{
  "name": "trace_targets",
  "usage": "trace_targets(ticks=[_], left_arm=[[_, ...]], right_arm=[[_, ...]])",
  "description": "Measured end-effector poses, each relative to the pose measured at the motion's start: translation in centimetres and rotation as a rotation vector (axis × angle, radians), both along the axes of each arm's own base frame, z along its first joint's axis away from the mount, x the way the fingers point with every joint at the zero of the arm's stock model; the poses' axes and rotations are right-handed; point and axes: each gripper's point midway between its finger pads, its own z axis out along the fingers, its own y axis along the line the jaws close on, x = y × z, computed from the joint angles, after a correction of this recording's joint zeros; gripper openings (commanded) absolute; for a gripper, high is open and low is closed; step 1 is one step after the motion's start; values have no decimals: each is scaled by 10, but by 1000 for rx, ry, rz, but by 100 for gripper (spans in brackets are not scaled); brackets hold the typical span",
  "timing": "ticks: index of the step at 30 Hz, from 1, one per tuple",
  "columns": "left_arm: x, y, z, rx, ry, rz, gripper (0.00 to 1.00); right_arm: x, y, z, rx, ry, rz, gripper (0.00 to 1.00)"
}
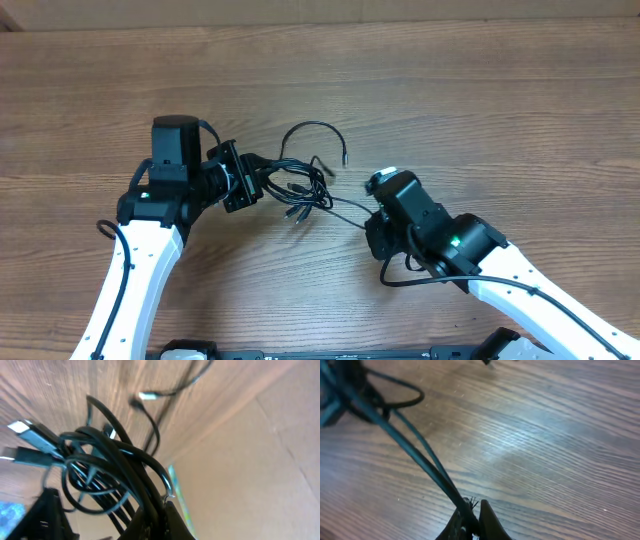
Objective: Untangle cables
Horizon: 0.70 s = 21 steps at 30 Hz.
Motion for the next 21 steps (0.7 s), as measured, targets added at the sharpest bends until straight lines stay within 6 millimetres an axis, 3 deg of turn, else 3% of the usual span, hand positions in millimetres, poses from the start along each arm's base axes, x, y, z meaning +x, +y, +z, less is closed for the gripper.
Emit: trace_targets(ticks=[2,3,5,6,8,11,16,21], left_arm=[[-4,2,-3,4,23,2,4],[-5,2,-5,8,28,-1,4],[-6,3,-6,16,28,-7,4],[-6,4,-7,25,25,-6,4],[-4,7,-7,41,16,-3,4],[-3,10,-8,53,11,5,4],[-4,10,-8,49,12,1,5],[-7,5,-5,19,15,-23,4]], right_arm=[[2,-3,2,9,-2,-30,4],[3,-3,3,15,-3,-44,24],[6,-2,5,33,-7,-65,54],[7,0,6,43,-11,-67,66],[11,8,11,89,-28,-64,79],[17,24,22,174,-51,-35,84],[18,59,49,360,-73,64,84],[16,78,60,424,-99,129,83]])
